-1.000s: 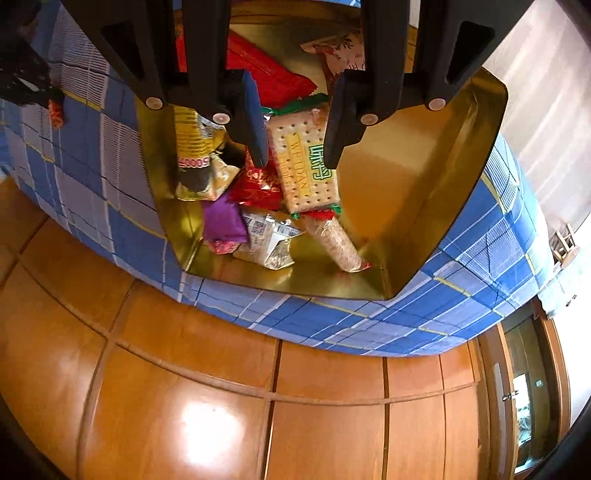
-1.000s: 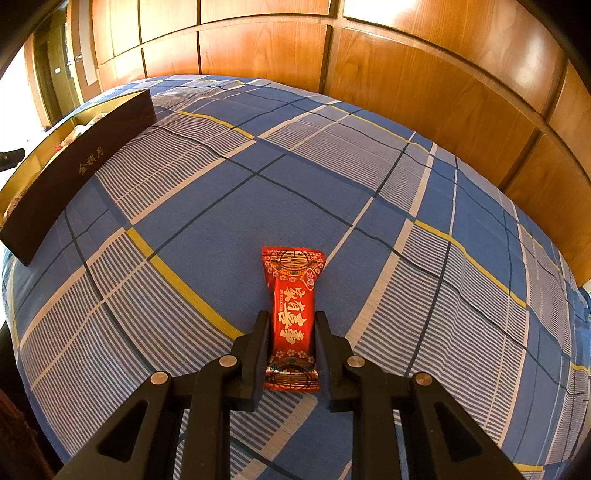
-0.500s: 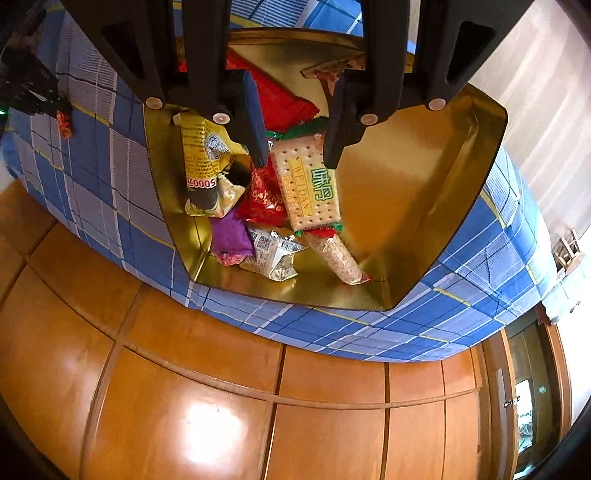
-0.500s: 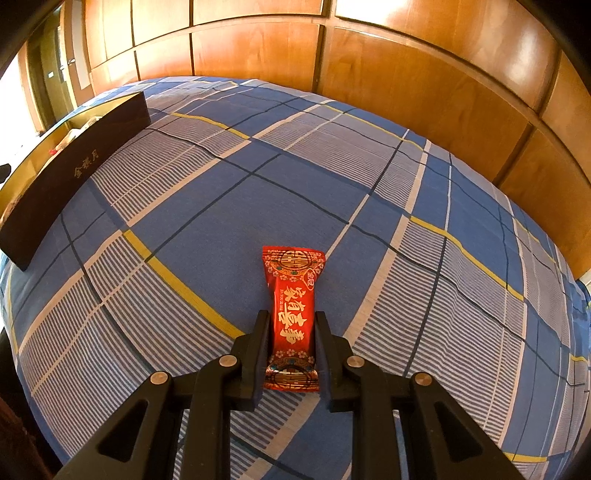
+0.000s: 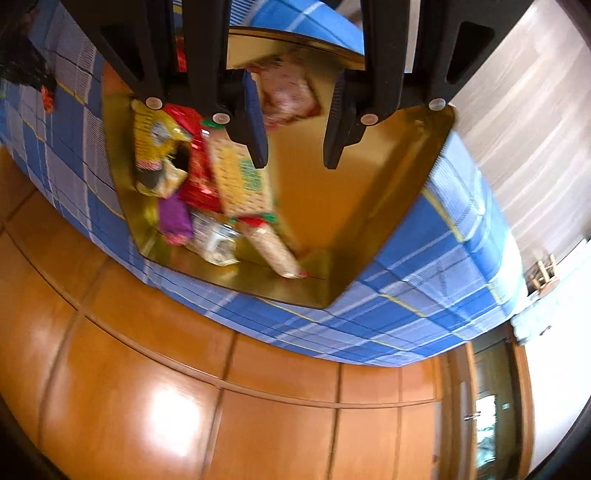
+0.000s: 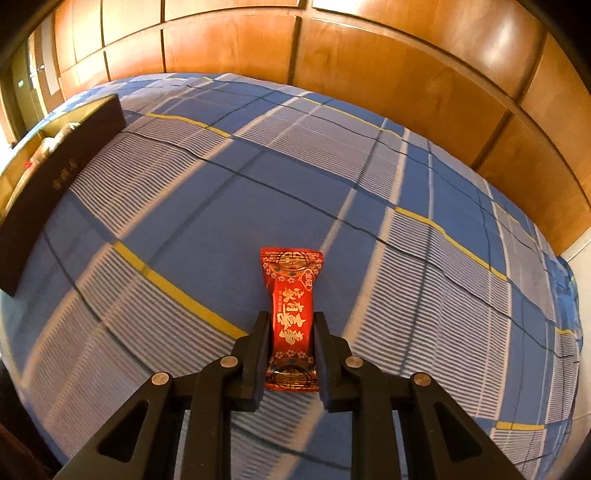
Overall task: Organize snacks
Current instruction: 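Carry the red candy over the gold tray and open the right tool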
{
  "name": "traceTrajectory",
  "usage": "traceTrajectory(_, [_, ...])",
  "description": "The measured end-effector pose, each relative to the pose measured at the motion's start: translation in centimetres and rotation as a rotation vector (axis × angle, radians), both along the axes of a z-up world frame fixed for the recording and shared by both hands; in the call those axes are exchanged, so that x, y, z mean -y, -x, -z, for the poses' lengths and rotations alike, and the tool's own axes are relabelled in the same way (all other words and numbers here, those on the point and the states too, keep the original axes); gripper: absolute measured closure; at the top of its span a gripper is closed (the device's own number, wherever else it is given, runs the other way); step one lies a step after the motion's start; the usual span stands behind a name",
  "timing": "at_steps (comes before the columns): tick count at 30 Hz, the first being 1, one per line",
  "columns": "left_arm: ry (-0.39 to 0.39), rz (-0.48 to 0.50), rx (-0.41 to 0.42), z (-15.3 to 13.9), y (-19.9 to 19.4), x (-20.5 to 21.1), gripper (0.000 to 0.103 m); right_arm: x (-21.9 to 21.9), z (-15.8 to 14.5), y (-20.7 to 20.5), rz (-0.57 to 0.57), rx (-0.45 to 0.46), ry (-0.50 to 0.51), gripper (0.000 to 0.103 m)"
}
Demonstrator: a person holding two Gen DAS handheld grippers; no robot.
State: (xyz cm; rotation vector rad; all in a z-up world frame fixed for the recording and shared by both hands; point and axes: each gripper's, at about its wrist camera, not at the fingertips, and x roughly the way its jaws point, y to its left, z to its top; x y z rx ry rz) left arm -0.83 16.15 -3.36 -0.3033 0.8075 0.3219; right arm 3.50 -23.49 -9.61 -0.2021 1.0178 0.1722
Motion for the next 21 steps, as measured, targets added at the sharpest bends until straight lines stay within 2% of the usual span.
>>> traceTrajectory(6, [-0.007,-0.061,-0.001,0.2,0.9,-2.2,0.071,-5.8,-3.5,0.9,-0.150,0.028,-0.150,0.082])
traceTrajectory(10, [-0.005,-0.056,-0.003,0.4,1.1,-2.3,0.071,-12.0,-6.2,1.6,-0.311,0.051,-0.227,0.082])
traceTrajectory(13, [-0.005,-0.041,0.001,0.5,1.1,-2.0,0.071,-16.9,-7.4,1.9,-0.426,0.035,-0.273,0.081])
traceTrajectory(17, [-0.015,-0.026,0.006,0.5,1.1,-1.8,0.071,-22.8,-7.0,1.6,-0.546,-0.023,-0.291,0.081])
traceTrajectory(21, [-0.013,-0.020,-0.003,1.0,1.1,-1.9,0.072,-27.1,-4.6,1.0,-0.608,-0.104,-0.264,0.078])
